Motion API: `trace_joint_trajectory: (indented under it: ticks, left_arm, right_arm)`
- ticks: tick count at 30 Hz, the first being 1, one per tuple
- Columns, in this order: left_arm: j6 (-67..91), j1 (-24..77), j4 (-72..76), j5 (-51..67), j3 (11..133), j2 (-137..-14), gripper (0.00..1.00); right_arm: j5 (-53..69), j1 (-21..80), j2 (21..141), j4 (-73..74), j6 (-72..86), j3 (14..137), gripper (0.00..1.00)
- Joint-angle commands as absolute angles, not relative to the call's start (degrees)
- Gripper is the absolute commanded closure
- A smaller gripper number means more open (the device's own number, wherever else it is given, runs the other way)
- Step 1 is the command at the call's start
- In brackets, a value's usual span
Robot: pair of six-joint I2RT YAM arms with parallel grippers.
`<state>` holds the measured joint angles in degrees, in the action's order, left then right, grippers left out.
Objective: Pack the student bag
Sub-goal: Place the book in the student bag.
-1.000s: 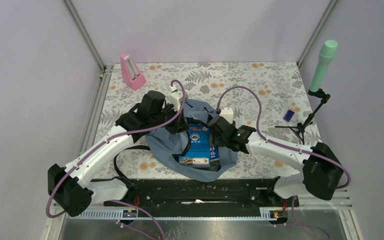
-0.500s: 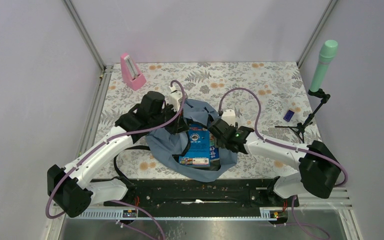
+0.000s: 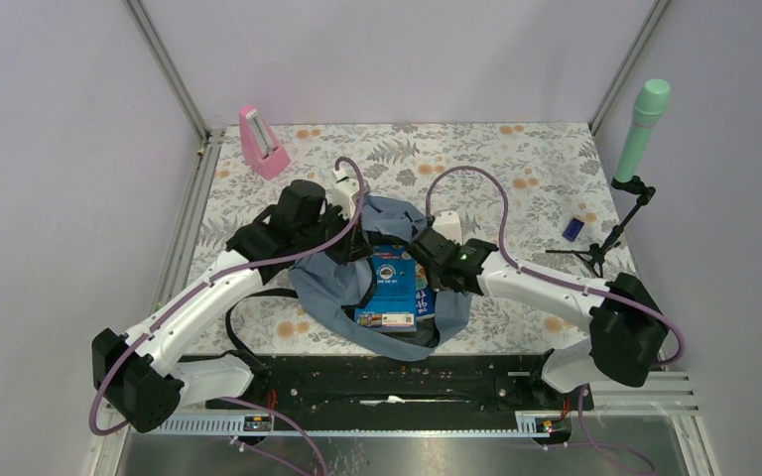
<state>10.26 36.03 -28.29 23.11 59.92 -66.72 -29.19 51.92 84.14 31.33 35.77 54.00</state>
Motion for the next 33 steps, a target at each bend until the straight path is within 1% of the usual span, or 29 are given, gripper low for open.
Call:
trace_joint_trajectory:
  ticks: [1,3,6,8,10,16,17,19,20,21,22,24,25,27,28,29,31,33]
  left_arm:
    - [11.6,34.8,-23.6,21.7,67.1,-65.6,1.00]
    - [11.4,34.2,-24.3,20.6,69.9,-65.7,1.00]
    - [9.9,33.8,-26.4,18.9,74.6,-65.4,1.00]
    - [8.4,33.8,-27.5,19.4,76.5,-65.3,1.00]
    - [6.6,33.8,-28.9,21.9,77.7,-65.6,1.00]
    - [6.3,34.9,-29.8,29.6,72.6,-68.8,1.00]
    - [6.4,35.6,-30.0,29.7,71.7,-69.5,1.00]
    - [7.2,37.0,-30.3,29.7,70.5,-71.1,1.00]
    - [7.3,37.8,-30.4,30.2,70.0,-71.8,1.00]
    - [7.4,38.6,-30.5,30.8,69.5,-72.4,1.00]
    - [7.5,39.4,-30.5,31.3,69.1,-72.7,0.92]
    - [7.3,40.3,-30.5,33.8,68.5,-73.1,0.53]
    - [7.3,40.4,-30.2,34.6,68.3,-72.8,0.34]
    - [7.8,40.4,-28.3,34.9,67.2,-70.3,0.16]
    - [8.2,40.4,-26.4,34.5,66.5,-68.7,0.09]
    - [8.7,40.4,-25.2,34.0,65.7,-67.0,0.04]
    - [9.8,40.3,-22.8,32.6,64.5,-63.7,0.01]
    - [11.4,39.8,-21.7,31.1,63.4,-61.0,0.01]
  right_arm:
    - [-30.5,52.2,77.7,40.2,29.8,65.9,1.00]
    - [-27.6,51.5,76.2,42.5,27.4,71.7,1.00]
    - [-15.9,48.2,75.0,44.6,26.0,78.5,1.00]
    - [-6.9,45.1,74.3,44.7,26.6,79.8,1.00]
    - [-2.6,43.3,73.5,43.9,27.4,78.5,1.00]
    - [-5.2,40.9,71.6,37.8,29.3,67.3,1.00]
    - [-6.1,40.5,71.5,36.7,29.8,65.6,0.97]
    - [-8.9,40.4,71.0,35.7,30.4,62.9,0.87]
    - [-10.6,40.4,70.7,35.7,30.8,62.0,0.80]
    - [-12.0,40.4,70.1,35.7,30.8,61.3,0.70]
    - [-13.5,40.4,69.2,35.7,30.8,60.6,0.62]
    - [-16.0,40.4,66.8,35.7,30.6,59.2,0.46]
    - [-17.3,40.4,64.7,35.8,30.5,58.6,0.39]
    - [-20.2,40.4,61.0,37.1,30.7,57.4,0.31]
    - [-22.0,40.4,59.2,37.8,30.6,56.5,0.26]
    - [-22.7,40.4,57.0,38.2,30.7,56.1,0.23]
    - [-23.7,40.4,52.7,38.4,30.2,54.8,0.20]
    - [-23.1,40.4,48.6,38.3,29.0,54.1,0.20]
